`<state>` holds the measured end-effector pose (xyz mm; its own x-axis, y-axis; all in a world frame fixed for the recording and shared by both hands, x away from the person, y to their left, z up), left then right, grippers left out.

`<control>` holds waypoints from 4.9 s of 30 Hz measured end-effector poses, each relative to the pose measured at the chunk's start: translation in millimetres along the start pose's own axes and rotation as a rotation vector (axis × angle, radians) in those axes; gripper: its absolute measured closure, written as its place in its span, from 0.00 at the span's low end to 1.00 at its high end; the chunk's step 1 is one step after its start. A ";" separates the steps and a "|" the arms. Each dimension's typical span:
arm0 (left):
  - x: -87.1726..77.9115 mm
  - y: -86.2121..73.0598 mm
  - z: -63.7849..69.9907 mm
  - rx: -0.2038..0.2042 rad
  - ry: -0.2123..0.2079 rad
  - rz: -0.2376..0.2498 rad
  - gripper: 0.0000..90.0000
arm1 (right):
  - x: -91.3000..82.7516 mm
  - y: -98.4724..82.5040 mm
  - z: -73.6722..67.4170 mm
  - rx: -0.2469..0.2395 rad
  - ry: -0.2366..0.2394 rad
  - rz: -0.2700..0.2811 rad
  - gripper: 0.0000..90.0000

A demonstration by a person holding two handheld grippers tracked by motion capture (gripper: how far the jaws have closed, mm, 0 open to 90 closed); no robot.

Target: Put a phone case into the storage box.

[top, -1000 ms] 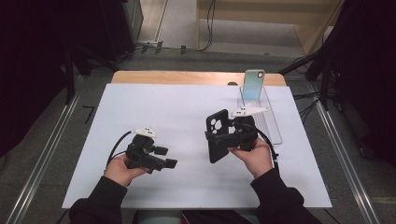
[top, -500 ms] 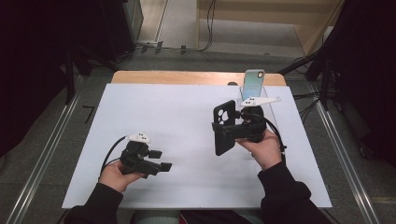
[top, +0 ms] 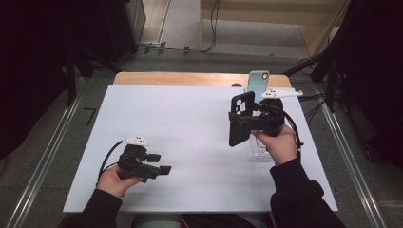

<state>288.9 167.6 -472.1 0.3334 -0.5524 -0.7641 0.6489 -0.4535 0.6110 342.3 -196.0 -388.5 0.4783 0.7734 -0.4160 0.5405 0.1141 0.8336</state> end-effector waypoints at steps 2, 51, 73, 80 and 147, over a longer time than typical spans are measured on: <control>0.0 -0.1 -0.1 0.000 0.001 0.000 0.31 | -3.6 0.9 3.9 0.005 -0.017 0.011 0.15; -0.9 -2.2 -4.0 -0.009 0.000 0.010 0.31 | -3.7 45.1 133.3 0.107 -0.401 0.095 0.15; 0.5 -2.3 -1.7 -0.004 -0.003 0.015 0.31 | 42.4 20.0 180.2 0.174 -0.461 0.021 0.14; 0.5 -2.5 -1.3 0.002 -0.007 0.014 0.31 | 42.9 18.5 186.9 0.166 -0.479 0.039 0.14; 2.0 3.6 -9.2 -0.019 -0.011 0.006 0.31 | 43.0 -14.1 55.7 0.096 -0.020 -0.222 0.05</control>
<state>298.3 171.3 -473.3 0.3297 -0.5625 -0.7582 0.6598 -0.4372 0.6112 393.8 -199.1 -438.4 0.3531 0.7236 -0.5931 0.6970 0.2194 0.6827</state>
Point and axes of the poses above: each handheld gripper's, and its own axes: x roughly forward along the jaws, y roughly out of its top, z roughly to its right, the point moved 3 cm from there along x, roughly forward along the jaws, and after that the axes turned 12 degrees about y, right-handed, at the moved point
